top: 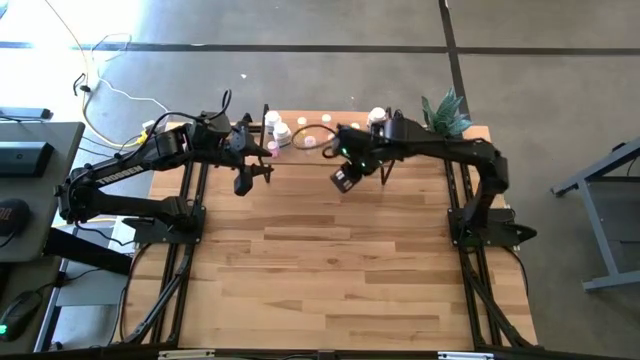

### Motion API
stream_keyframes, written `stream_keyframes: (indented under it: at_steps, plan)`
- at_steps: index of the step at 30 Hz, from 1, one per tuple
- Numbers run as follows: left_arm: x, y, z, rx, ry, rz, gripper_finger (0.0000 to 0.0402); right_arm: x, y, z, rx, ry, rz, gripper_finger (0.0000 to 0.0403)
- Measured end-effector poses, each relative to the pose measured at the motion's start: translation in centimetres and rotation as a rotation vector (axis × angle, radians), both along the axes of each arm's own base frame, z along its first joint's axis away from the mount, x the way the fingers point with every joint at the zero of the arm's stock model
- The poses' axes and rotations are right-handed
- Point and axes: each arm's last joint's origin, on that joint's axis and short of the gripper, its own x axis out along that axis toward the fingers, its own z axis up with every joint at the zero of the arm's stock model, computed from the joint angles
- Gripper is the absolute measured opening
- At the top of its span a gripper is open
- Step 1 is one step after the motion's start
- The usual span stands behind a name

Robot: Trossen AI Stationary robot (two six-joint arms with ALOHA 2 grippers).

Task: Pick and place medicine bottles onto shelf by color
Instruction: Put the white pill bottle on the shelf

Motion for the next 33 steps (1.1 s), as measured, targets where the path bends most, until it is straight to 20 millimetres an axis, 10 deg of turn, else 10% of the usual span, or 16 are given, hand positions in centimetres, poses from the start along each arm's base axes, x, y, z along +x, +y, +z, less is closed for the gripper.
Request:
stream_keyframes:
  at_steps: [16,33]
  plan:
    - [0.0,0.0,0.0,-0.003,0.001,0.001,0.02,1.6,-6.4,0.0,-0.124,0.078,0.159,0.0114]
    - [0.0,0.0,0.0,-0.003,0.001,0.002,0.02,1.6,-8.2,-1.3,-0.163,0.131,0.252,0.0114]
